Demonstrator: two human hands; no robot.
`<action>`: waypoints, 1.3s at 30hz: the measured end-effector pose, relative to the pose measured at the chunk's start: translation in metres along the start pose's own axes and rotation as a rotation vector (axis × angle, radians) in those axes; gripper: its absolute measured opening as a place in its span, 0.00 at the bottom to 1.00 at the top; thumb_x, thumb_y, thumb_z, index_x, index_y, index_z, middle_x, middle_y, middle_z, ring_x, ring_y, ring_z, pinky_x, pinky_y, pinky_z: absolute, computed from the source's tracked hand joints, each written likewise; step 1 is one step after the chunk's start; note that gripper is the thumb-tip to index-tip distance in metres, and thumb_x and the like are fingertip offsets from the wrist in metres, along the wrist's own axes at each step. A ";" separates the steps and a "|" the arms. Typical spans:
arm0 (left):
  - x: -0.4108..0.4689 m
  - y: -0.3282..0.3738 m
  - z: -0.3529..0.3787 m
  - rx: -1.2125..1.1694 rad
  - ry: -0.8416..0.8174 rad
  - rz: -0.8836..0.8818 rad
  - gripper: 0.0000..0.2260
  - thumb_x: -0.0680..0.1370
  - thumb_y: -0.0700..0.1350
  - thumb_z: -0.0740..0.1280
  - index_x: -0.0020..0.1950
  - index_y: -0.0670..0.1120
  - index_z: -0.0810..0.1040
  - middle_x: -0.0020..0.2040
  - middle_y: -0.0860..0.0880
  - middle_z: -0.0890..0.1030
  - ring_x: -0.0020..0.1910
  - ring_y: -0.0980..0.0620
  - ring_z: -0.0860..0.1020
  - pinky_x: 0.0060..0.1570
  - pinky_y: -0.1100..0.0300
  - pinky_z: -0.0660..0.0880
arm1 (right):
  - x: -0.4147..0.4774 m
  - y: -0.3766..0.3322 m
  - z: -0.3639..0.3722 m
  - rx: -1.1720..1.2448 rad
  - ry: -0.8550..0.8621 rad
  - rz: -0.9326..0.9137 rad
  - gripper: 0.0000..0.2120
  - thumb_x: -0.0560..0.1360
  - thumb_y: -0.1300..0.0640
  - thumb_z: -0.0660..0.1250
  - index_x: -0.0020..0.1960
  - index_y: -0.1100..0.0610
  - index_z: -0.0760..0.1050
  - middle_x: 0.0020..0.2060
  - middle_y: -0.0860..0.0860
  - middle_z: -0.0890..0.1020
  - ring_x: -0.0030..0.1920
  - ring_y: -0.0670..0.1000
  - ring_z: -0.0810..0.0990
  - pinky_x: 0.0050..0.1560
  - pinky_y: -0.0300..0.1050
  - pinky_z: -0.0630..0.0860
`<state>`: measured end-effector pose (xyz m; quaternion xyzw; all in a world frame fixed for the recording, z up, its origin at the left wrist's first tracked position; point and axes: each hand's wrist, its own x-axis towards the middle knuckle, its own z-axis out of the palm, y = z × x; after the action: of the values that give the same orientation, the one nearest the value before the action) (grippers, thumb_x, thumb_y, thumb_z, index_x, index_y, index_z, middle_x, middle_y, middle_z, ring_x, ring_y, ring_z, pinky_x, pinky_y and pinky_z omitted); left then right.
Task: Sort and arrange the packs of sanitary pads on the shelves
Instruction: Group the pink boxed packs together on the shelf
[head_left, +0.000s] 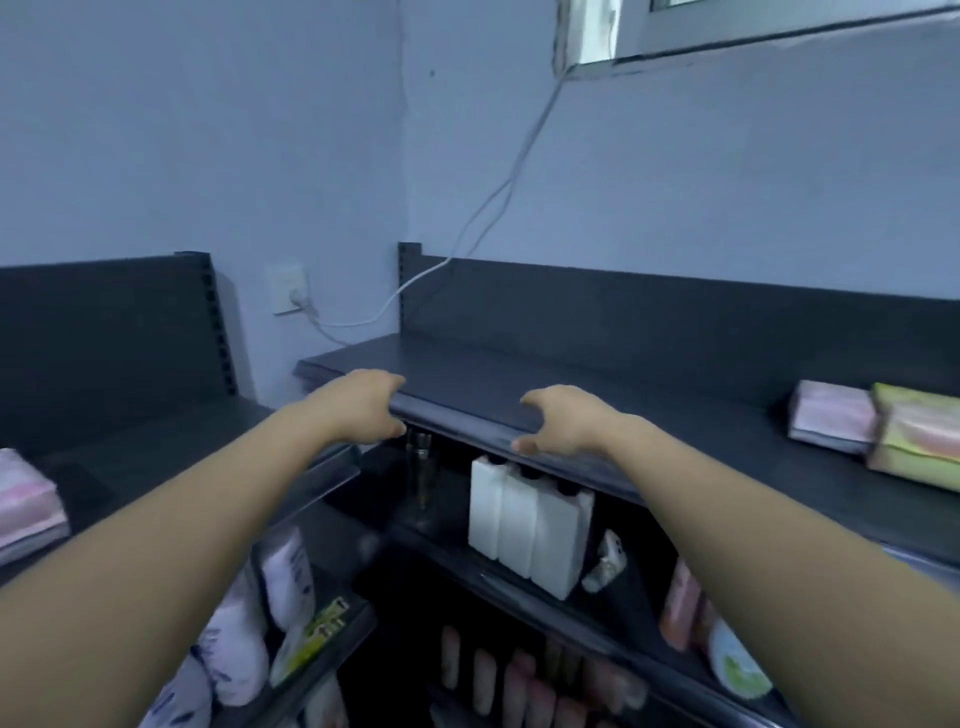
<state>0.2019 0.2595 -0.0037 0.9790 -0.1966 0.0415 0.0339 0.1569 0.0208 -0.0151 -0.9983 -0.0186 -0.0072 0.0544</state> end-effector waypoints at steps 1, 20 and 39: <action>0.006 0.019 0.002 -0.010 0.002 0.032 0.33 0.78 0.51 0.67 0.78 0.44 0.58 0.76 0.45 0.63 0.74 0.46 0.63 0.70 0.55 0.63 | -0.010 0.018 -0.003 0.003 0.002 0.030 0.35 0.75 0.41 0.67 0.76 0.54 0.61 0.72 0.53 0.68 0.70 0.56 0.68 0.67 0.51 0.69; 0.067 0.352 0.047 -0.120 0.000 0.404 0.30 0.78 0.50 0.67 0.77 0.46 0.61 0.76 0.46 0.64 0.74 0.46 0.64 0.70 0.52 0.64 | -0.177 0.312 -0.027 -0.036 0.089 0.421 0.29 0.74 0.42 0.69 0.70 0.54 0.69 0.66 0.53 0.75 0.65 0.56 0.73 0.62 0.48 0.72; 0.207 0.504 0.097 -0.017 0.067 0.589 0.14 0.75 0.49 0.69 0.55 0.46 0.69 0.56 0.50 0.72 0.54 0.47 0.74 0.44 0.52 0.73 | -0.161 0.442 -0.032 -0.072 0.298 0.589 0.16 0.76 0.47 0.66 0.61 0.52 0.76 0.55 0.50 0.73 0.59 0.53 0.72 0.54 0.49 0.75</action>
<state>0.2030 -0.2918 -0.0558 0.8776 -0.4714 0.0803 0.0351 0.0128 -0.4281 -0.0336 -0.9500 0.2794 -0.1380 0.0211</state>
